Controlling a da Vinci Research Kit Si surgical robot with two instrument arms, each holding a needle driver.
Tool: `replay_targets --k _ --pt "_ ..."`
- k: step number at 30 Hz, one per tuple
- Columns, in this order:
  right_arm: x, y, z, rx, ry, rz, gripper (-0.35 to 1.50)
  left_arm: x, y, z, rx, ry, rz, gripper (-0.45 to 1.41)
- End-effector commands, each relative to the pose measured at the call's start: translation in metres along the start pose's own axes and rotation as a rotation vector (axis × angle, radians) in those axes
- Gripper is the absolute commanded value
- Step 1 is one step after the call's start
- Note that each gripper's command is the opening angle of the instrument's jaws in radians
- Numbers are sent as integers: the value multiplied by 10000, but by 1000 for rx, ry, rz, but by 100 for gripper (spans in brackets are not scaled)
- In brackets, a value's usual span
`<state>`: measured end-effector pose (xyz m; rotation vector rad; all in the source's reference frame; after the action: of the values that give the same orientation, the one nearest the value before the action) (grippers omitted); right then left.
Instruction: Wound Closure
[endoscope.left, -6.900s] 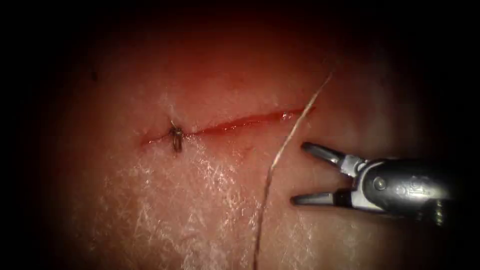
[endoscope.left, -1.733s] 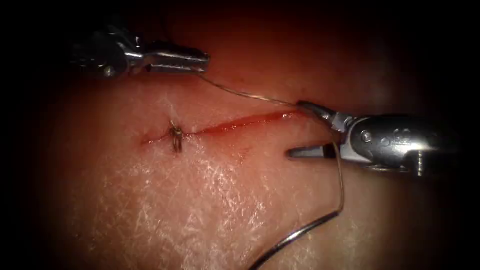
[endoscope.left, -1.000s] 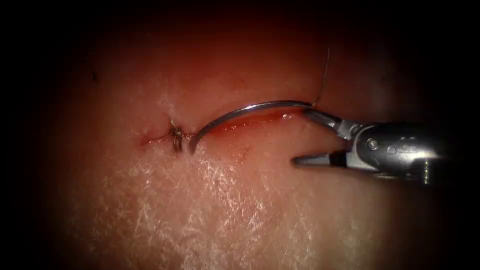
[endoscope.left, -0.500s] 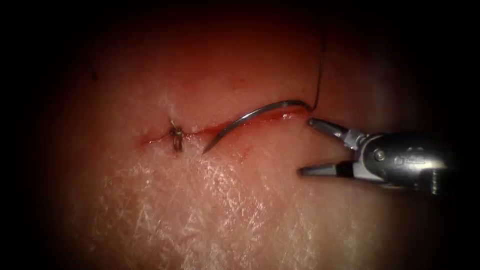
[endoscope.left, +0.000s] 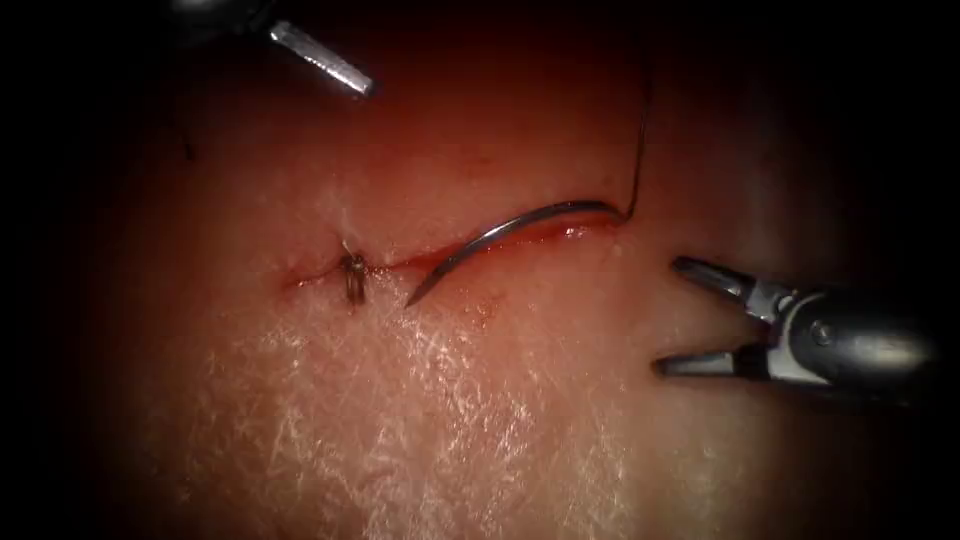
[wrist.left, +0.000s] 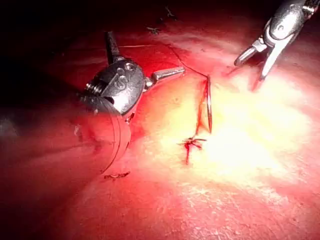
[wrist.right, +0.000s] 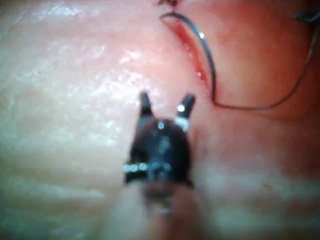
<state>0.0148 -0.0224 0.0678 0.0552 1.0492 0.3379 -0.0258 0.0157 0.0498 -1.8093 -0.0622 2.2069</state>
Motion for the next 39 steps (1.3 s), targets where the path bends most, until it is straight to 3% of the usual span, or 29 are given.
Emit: replay_targets --k 1,2,5,10,13,15,16,22,24,27,33,39 --pt "-2 -8 9 2 2 2 106 -5 9 7 -19 11 -26 126" --pt "-1 -11 9 1 1 2 108 -5 25 11 -44 20 -106 123" --pt "0 -13 9 1 1 2 108 -5 39 16 -73 28 -173 120" --pt "2 -16 8 1 1 3 108 -21 67 23 -69 14 -167 121" --pt "2 -18 8 1 1 3 108 -35 78 31 -61 -62 -207 120" --pt "3 -19 8 0 1 3 108 -43 83 38 -14 -140 -206 116" --pt "3 -20 7 0 1 3 108 -51 91 47 50 -210 -227 111" --pt "4 -22 7 -1 4 3 108 -69 110 56 153 -288 -260 108" --pt "4 -22 7 -1 4 3 108 -79 116 60 226 -369 -280 99" --pt "4 -23 7 -1 4 4 108 -81 117 56 284 -423 -279 93" --pt "6 -25 10 -4 3 5 108 -74 123 54 453 -507 -274 96" --pt "9 -28 14 -8 1 6 108 -73 128 65 521 -571 -158 99"
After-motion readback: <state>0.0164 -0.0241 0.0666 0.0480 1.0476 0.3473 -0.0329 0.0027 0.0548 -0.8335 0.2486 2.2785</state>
